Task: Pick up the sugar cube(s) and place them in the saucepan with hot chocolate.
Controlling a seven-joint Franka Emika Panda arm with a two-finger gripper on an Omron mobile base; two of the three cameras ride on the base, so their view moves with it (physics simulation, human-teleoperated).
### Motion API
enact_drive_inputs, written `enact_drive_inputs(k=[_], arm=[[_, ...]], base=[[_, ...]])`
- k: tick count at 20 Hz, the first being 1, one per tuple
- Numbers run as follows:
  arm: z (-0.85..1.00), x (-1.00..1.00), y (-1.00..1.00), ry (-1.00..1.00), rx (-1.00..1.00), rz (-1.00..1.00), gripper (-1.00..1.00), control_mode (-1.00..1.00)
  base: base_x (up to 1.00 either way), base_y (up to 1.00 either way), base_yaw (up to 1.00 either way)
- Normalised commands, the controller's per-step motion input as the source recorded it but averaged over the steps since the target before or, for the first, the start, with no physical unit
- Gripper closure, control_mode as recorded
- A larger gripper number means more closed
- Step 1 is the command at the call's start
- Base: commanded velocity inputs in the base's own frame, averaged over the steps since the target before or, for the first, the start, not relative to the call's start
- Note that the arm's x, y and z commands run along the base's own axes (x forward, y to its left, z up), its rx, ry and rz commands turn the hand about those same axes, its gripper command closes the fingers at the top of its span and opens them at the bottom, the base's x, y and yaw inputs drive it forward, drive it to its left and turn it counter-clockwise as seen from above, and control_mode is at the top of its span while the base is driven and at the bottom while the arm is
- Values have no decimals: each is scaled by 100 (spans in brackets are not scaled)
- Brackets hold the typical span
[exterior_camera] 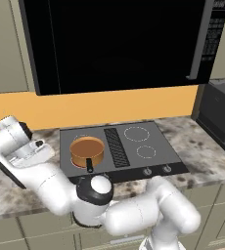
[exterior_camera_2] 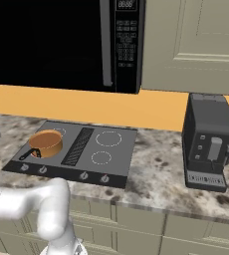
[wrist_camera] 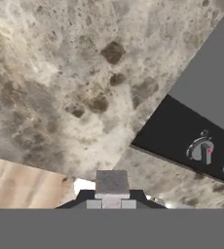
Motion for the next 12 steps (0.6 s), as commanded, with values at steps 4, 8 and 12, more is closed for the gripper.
enact_drive_inputs(k=[4, 8, 12], arm=[[15, -15, -92, -29, 0, -30, 100, -100], [31, -20, -79, -43, 0, -25, 100, -100], [41, -7, -45, -54, 0, -14, 100, -100]], base=[[0, 0, 0], [0, 0, 0], [0, 0, 0]])
